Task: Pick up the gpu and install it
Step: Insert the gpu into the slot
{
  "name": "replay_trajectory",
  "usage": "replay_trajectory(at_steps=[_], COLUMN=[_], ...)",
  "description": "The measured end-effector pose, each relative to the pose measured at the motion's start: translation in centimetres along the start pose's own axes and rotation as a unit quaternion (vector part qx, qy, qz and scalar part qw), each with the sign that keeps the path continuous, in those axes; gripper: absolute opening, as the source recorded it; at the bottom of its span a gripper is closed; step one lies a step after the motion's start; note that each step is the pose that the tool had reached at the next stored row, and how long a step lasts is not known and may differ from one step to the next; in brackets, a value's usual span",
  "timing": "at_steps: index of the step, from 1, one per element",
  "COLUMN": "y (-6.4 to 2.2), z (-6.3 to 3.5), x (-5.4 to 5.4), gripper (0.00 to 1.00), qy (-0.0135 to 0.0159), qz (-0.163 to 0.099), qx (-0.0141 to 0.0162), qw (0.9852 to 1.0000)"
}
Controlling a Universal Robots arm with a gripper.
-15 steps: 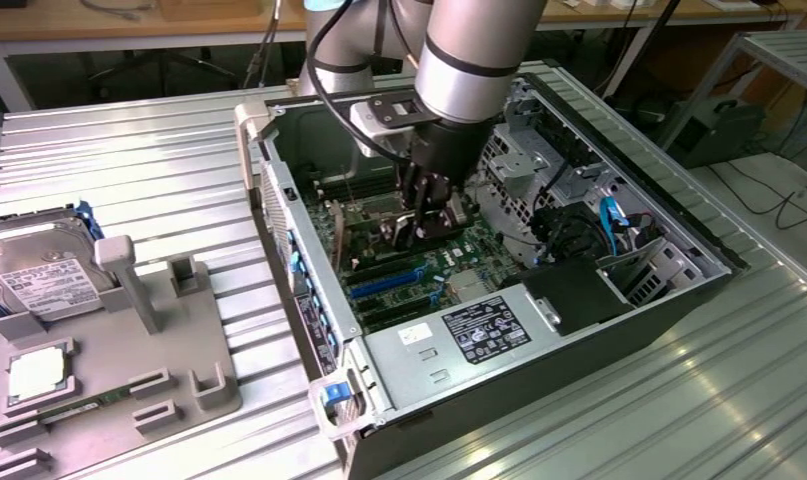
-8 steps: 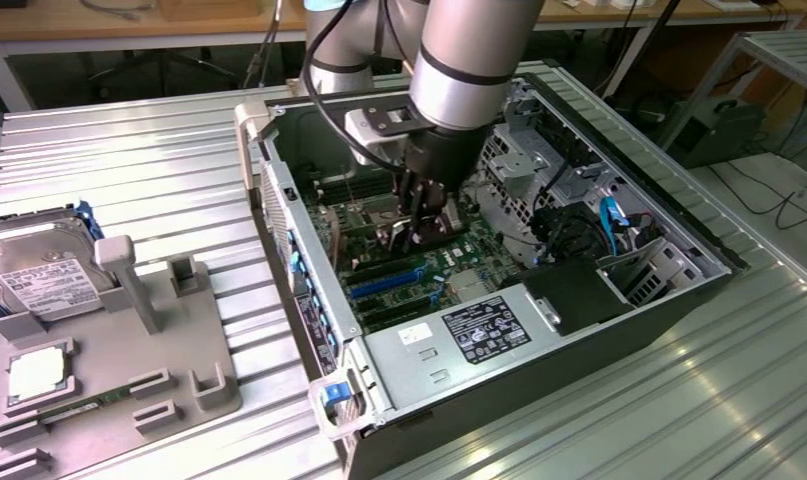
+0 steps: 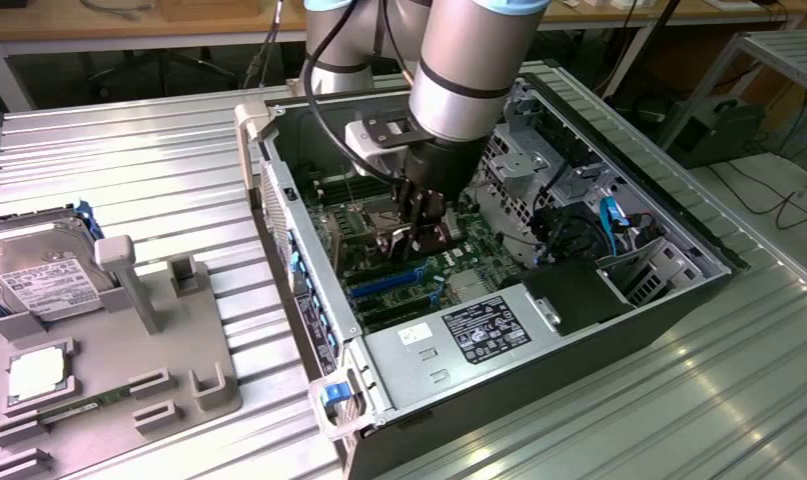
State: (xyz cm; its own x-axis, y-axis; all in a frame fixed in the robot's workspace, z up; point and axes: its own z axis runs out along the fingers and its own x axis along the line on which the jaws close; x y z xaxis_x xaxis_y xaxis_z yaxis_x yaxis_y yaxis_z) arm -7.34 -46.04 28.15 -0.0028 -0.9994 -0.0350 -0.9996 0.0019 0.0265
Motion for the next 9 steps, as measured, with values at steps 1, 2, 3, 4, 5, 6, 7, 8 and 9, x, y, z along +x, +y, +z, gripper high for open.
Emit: replay_trajectory(at_steps=[1, 2, 3, 4, 5, 6, 7, 8, 9], y=[0.00, 0.00, 0.00, 0.00, 0.01, 0.03, 0.07, 0.14, 0.26], z=[0.12, 0.25, 0.38, 0.52, 0.68, 0.81, 0.93, 1.04, 1.15], x=[0.0, 0.0, 0.1, 0.1, 0.1, 0.1, 0.1, 0.1, 0.1], gripper=[0.28, 0.28, 0.28, 0.28, 0.28, 0.28, 0.28, 0.28, 0.28], qy=[0.0000, 0.0000, 0.0000, 0.0000, 0.0000, 0.0000, 0.0000, 0.0000, 0.0000], qz=[0.000, 0.000, 0.000, 0.000, 0.000, 0.000, 0.000, 0.000, 0.000], qx=[0.0000, 0.0000, 0.0000, 0.0000, 0.0000, 0.0000, 0.0000, 0.0000, 0.0000], qw=[1.0000, 1.0000, 1.0000, 1.0000, 1.0000, 1.0000, 1.0000, 1.0000, 1.0000])
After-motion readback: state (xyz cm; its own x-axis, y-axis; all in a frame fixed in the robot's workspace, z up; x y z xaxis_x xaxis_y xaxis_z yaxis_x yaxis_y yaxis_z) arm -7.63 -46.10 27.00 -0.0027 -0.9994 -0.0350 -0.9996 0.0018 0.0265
